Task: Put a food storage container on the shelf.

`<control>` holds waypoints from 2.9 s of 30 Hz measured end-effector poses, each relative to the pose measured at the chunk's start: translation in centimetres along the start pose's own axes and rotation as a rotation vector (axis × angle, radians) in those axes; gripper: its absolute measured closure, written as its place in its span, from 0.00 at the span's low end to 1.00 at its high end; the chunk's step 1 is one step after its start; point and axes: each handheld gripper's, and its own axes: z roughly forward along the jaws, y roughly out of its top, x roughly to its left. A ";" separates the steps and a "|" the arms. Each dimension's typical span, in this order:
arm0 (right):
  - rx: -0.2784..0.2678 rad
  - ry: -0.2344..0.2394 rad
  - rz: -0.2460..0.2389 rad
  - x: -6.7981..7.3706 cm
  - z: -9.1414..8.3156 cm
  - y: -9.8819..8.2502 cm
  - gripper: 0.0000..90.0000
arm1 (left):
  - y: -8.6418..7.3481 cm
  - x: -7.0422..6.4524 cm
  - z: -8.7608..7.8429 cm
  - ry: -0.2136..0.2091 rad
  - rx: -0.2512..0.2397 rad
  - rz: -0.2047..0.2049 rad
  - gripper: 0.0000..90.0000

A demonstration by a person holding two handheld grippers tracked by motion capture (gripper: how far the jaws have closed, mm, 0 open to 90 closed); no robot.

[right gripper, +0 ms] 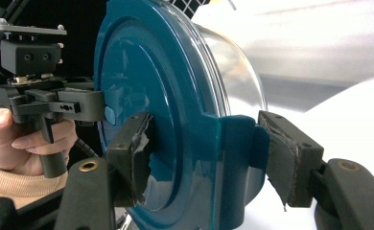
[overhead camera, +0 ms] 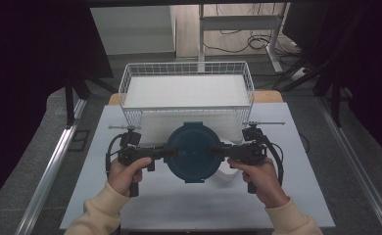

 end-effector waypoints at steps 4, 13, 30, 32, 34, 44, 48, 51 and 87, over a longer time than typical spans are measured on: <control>-0.002 -0.006 0.000 0.1 -0.1 0.9 0.43 | 0.9 0.0 0.0 -0.006 0.000 0.001 0.51; 0.003 -0.023 -0.012 0.3 -0.3 3.2 0.43 | 3.1 0.3 0.2 -0.023 0.002 -0.001 0.51; -0.006 -0.020 -0.040 1.3 -0.5 6.0 0.43 | 5.7 -0.5 -0.8 -0.018 -0.011 0.019 0.51; -0.007 -0.018 -0.039 1.5 -0.7 6.3 0.43 | 6.0 -0.7 -0.9 -0.018 -0.009 0.024 0.51; -0.010 -0.017 -0.042 1.5 -0.8 6.5 0.43 | 6.3 -0.9 -0.9 -0.016 -0.013 0.027 0.51; -0.017 -0.006 -0.045 1.8 -1.3 7.9 0.43 | 8.0 -1.7 -1.2 -0.005 -0.007 0.046 0.51; -0.019 0.001 -0.045 1.9 -1.3 8.6 0.43 | 8.8 -1.9 -1.4 -0.001 -0.007 0.050 0.51; -0.019 0.003 -0.046 2.0 -1.3 9.2 0.43 | 9.4 -2.0 -1.6 0.002 -0.009 0.051 0.51; 0.013 0.011 -0.068 1.7 1.3 18.0 0.45 | 17.6 1.3 -2.3 -0.028 -0.008 0.009 0.51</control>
